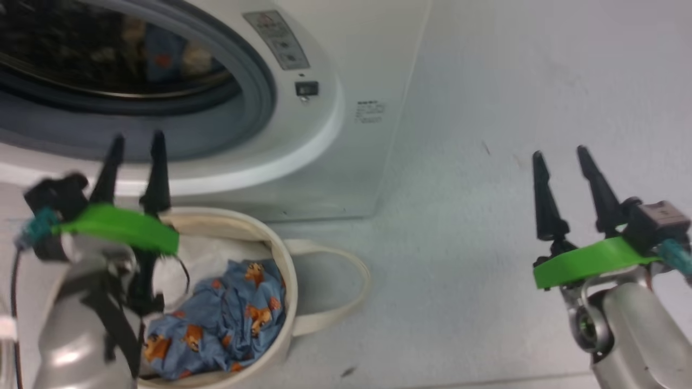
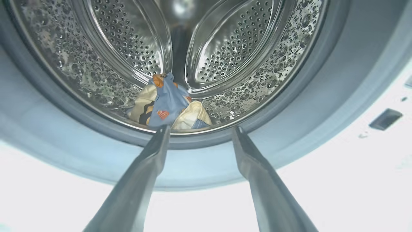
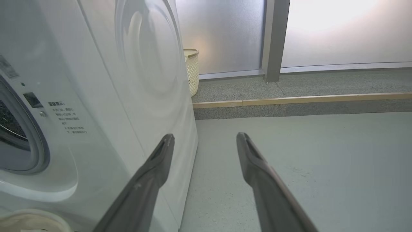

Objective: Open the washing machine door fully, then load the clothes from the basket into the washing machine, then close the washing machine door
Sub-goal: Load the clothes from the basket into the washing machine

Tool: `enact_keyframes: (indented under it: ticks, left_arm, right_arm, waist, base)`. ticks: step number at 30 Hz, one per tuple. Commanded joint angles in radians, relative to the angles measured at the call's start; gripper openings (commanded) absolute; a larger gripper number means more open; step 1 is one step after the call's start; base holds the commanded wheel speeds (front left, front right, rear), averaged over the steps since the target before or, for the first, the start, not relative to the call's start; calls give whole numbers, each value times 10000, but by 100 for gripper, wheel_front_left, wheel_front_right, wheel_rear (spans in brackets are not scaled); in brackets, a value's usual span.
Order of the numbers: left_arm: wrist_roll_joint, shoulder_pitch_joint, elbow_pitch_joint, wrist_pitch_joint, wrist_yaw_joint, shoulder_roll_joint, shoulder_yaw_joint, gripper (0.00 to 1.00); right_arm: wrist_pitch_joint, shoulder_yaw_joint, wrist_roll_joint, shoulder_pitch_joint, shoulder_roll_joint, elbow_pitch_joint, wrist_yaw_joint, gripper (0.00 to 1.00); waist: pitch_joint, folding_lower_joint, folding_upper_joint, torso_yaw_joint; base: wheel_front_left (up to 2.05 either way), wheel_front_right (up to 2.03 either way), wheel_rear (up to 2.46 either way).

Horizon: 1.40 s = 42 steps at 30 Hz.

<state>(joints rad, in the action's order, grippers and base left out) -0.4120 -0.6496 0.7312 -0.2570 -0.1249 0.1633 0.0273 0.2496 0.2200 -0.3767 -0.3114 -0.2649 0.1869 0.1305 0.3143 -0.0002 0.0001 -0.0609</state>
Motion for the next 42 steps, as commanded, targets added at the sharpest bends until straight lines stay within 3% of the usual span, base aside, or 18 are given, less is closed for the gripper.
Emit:
enact_keyframes:
  ticks: [1, 7, 19, 30, 42]
  left_arm:
    - [-124, 210, -515, -47, -56, 389, -192, 100]
    - [-122, 1498, -1144, -47, -56, 579, -67, 100]
    - [791, 3636, -3386, -47, -57, 529, -1294, 100]
    - [819, 4005, -4011, -47, -57, 540, -1456, 100]
    - [680, 4061, -4161, -47, -57, 565, -1515, 100]
  right_arm:
    - [121, 272, -88, 22, -21, -169, 2, 100]
    - [121, 458, -184, 200, 1, 75, 2, 100]
    - [121, 360, -90, 1022, -41, -110, 2, 100]
    - [122, -15, -102, 1616, 108, -173, 2, 100]
    - [122, 406, -147, 1358, 164, -160, 2, 100]
  waist:
    - [-740, 2, -1, 448]
    - [-1506, 2, -1, 776]
    - [-2597, 2, -1, 1139]
    - [-2719, 2, -1, 1058]
    - [-2658, 2, -1, 800]
  base:
    - [0, 0, 0]
    - [0, 0, 0]
    - [0, 0, 0]
    - [0, 0, 0]
    - [0, 0, 0]
